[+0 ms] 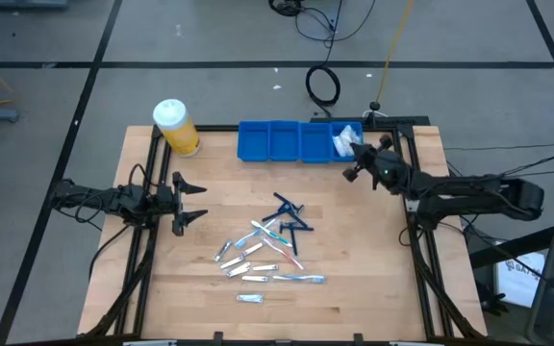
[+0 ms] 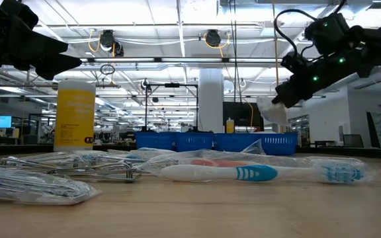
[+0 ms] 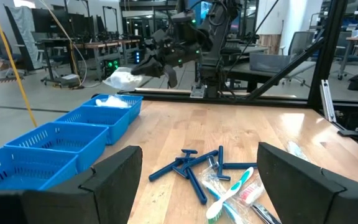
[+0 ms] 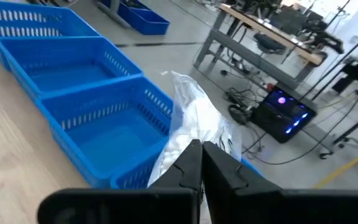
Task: Pick & Place Travel size toiletries
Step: Put the white cotton pack into the right blue basket
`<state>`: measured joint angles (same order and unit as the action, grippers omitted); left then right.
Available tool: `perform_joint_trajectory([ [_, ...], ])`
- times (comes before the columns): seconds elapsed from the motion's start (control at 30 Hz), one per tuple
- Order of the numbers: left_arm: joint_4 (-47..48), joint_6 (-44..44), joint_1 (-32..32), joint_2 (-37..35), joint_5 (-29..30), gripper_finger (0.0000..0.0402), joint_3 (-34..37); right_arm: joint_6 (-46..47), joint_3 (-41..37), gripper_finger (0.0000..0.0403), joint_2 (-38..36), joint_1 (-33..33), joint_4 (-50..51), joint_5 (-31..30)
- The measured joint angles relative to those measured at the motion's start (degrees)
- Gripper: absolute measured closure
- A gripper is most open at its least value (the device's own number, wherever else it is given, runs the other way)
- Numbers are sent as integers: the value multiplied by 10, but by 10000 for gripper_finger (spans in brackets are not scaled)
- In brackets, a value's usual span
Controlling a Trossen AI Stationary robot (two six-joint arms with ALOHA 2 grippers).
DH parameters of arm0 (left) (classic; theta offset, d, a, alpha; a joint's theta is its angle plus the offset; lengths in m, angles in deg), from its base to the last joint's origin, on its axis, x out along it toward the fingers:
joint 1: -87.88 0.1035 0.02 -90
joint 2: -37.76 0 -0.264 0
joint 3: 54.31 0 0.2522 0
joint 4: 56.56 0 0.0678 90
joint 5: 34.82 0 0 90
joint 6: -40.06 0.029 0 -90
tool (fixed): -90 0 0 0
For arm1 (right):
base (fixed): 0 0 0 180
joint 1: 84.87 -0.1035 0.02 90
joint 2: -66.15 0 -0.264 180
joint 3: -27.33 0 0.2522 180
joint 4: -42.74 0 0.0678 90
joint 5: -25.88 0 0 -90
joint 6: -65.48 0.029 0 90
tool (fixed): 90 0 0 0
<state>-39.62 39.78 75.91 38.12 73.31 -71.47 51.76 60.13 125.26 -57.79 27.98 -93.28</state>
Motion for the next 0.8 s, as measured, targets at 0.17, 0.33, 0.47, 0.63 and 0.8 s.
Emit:
perform_joint_trajectory([
  [0.17, 0, 0, 0, 0, 0, 92, 0, -8, 0, 403, 40, 35, -15, 10],
  [0.33, 0, 0, 0, 0, 0, 91, 0, -28, 0, 403, 91, 53, -41, 30],
  [0.47, 0, 0, 0, 0, 0, 92, 0, -25, 0, 400, 122, 56, -71, 68],
  [0.63, 0, 0, 0, 0, 0, 91, 0, -19, 0, 362, 135, 56, -80, 69],
  [0.8, 0, 0, 0, 0, 0, 92, 0, 3, 0, 298, 143, 60, -69, 69],
])
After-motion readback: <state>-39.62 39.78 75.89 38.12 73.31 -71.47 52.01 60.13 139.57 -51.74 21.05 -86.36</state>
